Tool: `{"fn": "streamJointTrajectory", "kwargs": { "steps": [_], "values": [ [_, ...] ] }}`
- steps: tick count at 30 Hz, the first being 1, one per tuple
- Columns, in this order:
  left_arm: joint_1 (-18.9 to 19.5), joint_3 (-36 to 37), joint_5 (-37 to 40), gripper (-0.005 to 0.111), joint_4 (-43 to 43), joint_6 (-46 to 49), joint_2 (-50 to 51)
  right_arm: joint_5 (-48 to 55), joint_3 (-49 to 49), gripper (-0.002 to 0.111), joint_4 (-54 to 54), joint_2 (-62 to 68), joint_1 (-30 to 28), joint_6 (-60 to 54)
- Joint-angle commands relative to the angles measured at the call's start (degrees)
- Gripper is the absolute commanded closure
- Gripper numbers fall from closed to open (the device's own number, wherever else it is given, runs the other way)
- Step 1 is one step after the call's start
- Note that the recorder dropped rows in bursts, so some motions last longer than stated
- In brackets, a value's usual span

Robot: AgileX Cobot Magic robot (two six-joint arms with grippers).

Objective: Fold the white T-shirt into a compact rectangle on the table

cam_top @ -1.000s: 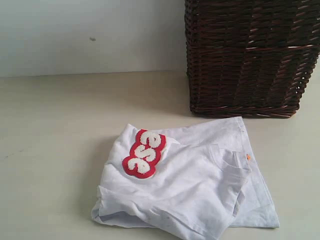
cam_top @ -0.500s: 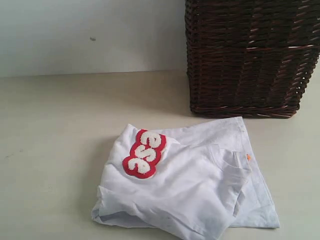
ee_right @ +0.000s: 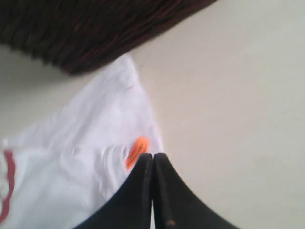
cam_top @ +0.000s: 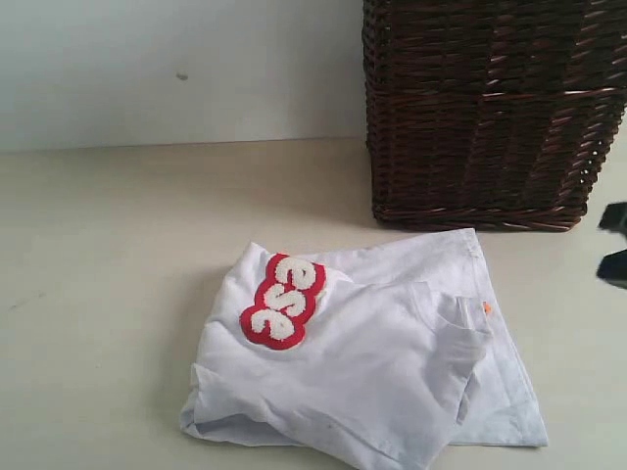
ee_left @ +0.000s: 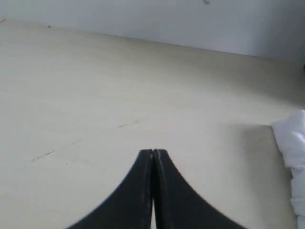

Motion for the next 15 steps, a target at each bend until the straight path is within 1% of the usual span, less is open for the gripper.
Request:
{"fn": "streamJointTrajectory", "kwargs": {
  "steps": [1, 2, 4, 5, 7, 9, 12, 13, 15],
  "values": [
    [0.13, 0.18, -0.62, 0.107, 0.00, -0.17, -0.42, 24.55, -4.56, 0.108, -0.84, 7.04, 0.04, -34.93],
    [0.13, 0.18, -0.62, 0.107, 0.00, -0.17, -0.42, 32.85, -5.91, 0.108, -0.84, 9.53, 0.04, -43.49],
    [0.13, 0.18, -0.62, 0.107, 0.00, -0.17, -0.42, 42.31, -8.40, 0.108, -0.73, 12.74, 0.04, -52.91],
    [0.13, 0.18, -0.62, 0.107, 0.00, -0.17, -0.42, 44.73, -9.92, 0.108, -0.88, 15.03, 0.04, -56.56],
    [0.13, 0.18, -0.62, 0.107, 0.00, -0.17, -0.42, 44.59, -11.55, 0.108, -1.69, 18.16, 0.04, -59.73],
    [0.13, 0.18, -0.62, 0.107, 0.00, -0.17, -0.42, 41.12, -13.00, 0.103, -4.43, 21.36, 0.04, -61.59],
    [0.13, 0.18, -0.62, 0.107, 0.00, -0.17, -0.42, 39.94, -14.60, 0.087, -11.11, 24.61, 0.04, -67.37],
    [0.13, 0.18, -0.62, 0.107, 0.00, -0.17, -0.42, 39.54, -14.61, 0.080, -13.19, 25.29, 0.04, -68.98],
    [0.13, 0.18, -0.62, 0.107, 0.00, -0.17, -0.42, 37.31, -14.61, 0.067, -13.97, 26.27, 0.04, -70.17]
  ]
}}
